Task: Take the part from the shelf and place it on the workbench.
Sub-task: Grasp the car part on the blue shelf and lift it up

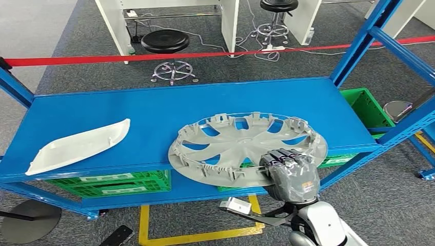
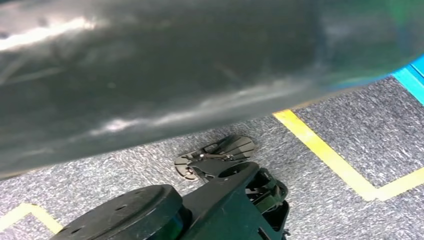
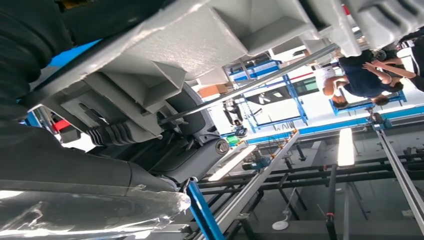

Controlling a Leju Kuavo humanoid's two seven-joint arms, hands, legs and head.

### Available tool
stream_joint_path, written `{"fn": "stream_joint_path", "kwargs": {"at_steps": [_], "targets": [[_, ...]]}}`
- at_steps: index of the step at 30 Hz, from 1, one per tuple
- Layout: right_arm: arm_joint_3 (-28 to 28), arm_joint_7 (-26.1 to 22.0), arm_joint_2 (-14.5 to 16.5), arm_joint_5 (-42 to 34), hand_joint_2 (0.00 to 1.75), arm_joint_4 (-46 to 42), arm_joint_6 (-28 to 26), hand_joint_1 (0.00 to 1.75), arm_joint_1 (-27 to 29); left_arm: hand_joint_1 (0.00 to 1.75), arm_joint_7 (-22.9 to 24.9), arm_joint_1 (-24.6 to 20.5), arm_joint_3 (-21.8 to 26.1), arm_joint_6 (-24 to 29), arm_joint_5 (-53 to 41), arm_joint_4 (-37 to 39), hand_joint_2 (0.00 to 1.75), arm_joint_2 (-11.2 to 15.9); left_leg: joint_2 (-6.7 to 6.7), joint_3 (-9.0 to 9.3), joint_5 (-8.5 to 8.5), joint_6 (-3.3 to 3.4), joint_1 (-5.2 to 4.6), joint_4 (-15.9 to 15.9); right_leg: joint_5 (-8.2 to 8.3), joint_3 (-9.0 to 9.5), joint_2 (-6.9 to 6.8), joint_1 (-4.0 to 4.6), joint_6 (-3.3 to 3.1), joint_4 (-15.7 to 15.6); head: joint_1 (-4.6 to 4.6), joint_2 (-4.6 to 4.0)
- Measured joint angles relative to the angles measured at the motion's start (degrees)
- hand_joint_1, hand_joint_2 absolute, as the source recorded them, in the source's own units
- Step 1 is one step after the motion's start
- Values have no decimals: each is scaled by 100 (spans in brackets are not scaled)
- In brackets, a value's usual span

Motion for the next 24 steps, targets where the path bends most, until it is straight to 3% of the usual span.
{"fn": "stream_joint_path", "kwargs": {"at_steps": [16,20,24], "targets": [[-103,-204,-1,-188,175,-427,-314,175,250,0,32,116,-122,168,364,-98,0,-16,0,-1,0,0,0,0,0,-2,0,0,0,0,0,0],[-283,-687,35,-392,175,-691,-393,175,432,0,187,301,-119,228,442,-399,175,-102,0,-2,-1,0,0,0,0,-2,-1,0,0,-1,1,0],[-531,-1229,175,-556,175,-974,-399,175,641,0,215,418,-86,232,376,-644,175,-156,0,-2,-1,1,0,0,0,-3,-1,0,0,-2,-1,0]]}}
